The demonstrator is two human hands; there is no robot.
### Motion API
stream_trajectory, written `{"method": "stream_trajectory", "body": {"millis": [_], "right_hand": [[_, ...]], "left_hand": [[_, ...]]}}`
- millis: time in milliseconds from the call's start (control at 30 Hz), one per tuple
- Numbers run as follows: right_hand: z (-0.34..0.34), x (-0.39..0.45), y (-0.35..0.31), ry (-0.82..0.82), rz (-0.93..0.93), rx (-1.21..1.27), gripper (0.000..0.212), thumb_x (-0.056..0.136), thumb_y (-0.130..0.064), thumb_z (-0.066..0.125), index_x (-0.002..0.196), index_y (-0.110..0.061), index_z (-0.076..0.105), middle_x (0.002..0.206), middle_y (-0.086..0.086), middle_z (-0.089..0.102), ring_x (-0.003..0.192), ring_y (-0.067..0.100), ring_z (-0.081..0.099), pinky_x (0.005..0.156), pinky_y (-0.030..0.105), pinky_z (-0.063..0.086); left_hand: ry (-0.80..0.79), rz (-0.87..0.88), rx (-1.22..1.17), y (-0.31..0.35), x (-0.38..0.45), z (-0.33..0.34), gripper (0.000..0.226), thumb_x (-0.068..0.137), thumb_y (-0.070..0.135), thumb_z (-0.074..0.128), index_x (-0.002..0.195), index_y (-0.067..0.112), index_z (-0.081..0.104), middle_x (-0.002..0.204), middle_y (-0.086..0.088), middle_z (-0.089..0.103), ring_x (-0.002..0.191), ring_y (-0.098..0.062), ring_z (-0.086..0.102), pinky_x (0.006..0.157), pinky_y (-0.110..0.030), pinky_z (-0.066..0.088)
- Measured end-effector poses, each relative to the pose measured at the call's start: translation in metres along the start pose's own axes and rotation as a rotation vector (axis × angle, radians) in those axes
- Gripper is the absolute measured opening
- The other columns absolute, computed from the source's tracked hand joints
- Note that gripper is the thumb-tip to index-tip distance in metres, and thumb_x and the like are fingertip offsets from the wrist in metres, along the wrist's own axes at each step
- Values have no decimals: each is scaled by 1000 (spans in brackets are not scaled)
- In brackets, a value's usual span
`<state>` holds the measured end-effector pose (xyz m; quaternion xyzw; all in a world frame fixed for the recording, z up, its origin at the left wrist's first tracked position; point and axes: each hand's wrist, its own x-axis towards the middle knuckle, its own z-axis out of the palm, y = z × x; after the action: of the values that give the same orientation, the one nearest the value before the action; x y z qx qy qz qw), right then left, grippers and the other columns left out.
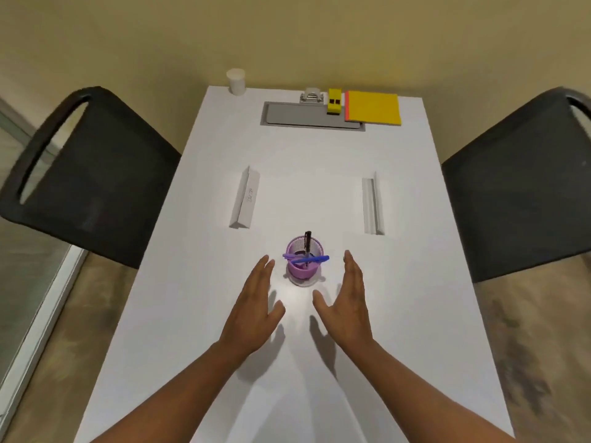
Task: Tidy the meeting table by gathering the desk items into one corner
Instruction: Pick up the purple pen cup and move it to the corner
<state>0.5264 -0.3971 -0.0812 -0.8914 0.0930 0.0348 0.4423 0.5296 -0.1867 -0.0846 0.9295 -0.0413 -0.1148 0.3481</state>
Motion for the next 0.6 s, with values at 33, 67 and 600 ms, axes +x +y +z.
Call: {"method": "stream_trajectory", "body": {"millis": [33,67,600], "right_hand": [[1,6,4,7,49,36,104,90,-34,76,163,-42,3,171,-10,18,156,17,28,123,34,34],[3,14,7,6,86,55,105,89,-31,78,163,-43,4,170,-10,21,155,18,31,121,36,39],[70,81,31,-122,224,292,103,72,-45,91,157,-32,34,152,-18,50,136,2,53,114,27,49]], "left_hand": [[-19,-34,-43,-5,8,0,86,99,28,64,168,32,12,177,14,6,162,-9,17,120,-18,18],[-31,-68,-76,-9,17,1,88,97,18,67,168,30,15,177,12,12,160,-10,24,117,-15,20],[-255,-56,-382,-33,107,35,80,95,0,69,163,23,33,162,0,48,142,-18,52,119,-43,48]]}}
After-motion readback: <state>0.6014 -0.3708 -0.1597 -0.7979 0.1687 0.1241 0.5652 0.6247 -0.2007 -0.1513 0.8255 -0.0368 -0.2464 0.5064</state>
